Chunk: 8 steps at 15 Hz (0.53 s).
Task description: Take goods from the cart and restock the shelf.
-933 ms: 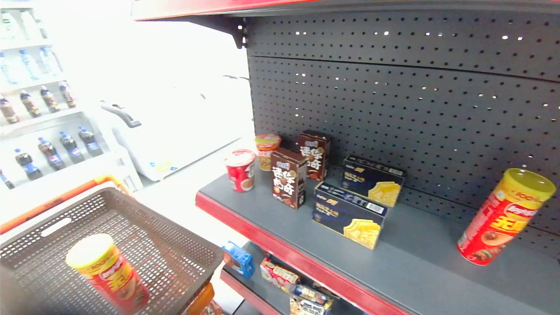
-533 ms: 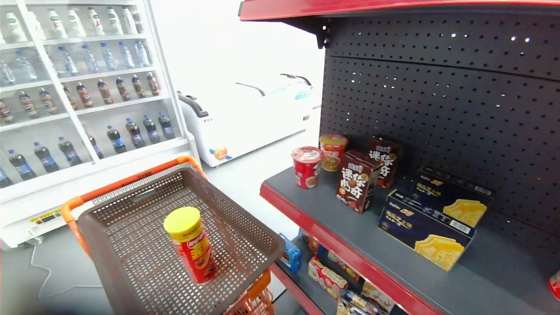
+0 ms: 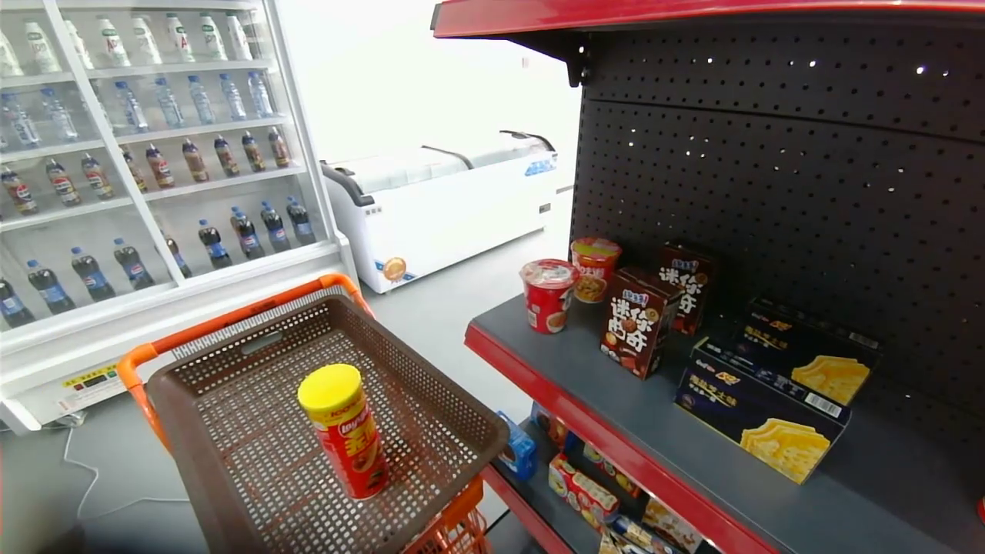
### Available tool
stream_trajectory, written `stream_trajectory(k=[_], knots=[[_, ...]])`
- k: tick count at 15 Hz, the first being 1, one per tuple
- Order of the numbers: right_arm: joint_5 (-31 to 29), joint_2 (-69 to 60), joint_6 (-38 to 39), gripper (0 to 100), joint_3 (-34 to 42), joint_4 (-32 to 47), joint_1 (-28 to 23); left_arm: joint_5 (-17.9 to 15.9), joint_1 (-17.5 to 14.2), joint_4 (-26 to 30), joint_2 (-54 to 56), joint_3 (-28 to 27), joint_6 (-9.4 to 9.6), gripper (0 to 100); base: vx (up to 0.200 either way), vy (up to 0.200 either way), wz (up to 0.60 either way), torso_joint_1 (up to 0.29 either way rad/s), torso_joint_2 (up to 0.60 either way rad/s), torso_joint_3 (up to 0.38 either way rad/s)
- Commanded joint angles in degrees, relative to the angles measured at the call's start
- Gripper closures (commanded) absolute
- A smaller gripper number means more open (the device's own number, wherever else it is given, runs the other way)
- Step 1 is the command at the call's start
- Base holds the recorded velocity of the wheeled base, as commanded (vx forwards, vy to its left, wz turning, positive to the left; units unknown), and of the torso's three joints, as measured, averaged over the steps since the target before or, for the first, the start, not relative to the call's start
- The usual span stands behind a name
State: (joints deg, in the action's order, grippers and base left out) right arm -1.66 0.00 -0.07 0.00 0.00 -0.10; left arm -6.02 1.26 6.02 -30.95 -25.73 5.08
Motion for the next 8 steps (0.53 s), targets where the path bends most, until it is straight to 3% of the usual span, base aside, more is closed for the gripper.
stream_trajectory(k=[1,3,5,6,8], knots=[[0.0,0.0,0.0,0,0.0,0.0,0.0,-4.6,1.9,-7.6,-14.7,2.2,0.45,0,0.000,0.000,0.00,0.000,0.00,0.000],[0.0,0.0,0.0,0,0.0,0.0,0.0,-7.2,2.1,-14.0,-18.9,10.3,0.45,0,0.000,0.000,0.00,0.000,0.00,0.000],[0.0,0.0,0.0,0,0.0,0.0,0.0,-8.5,0.7,-17.9,-23.4,13.8,0.19,0,0.000,0.000,0.00,0.000,0.00,0.000],[0.0,0.0,0.0,0,0.0,0.0,0.0,-11.8,-1.9,-23.7,-27.5,14.8,0.45,0,0.000,0.000,0.00,0.000,0.00,0.000],[0.0,0.0,0.0,0,0.0,0.0,0.0,-12.5,-2.9,-30.5,-35.3,13.5,0.19,0,0.000,0.000,0.00,0.000,0.00,0.000]])
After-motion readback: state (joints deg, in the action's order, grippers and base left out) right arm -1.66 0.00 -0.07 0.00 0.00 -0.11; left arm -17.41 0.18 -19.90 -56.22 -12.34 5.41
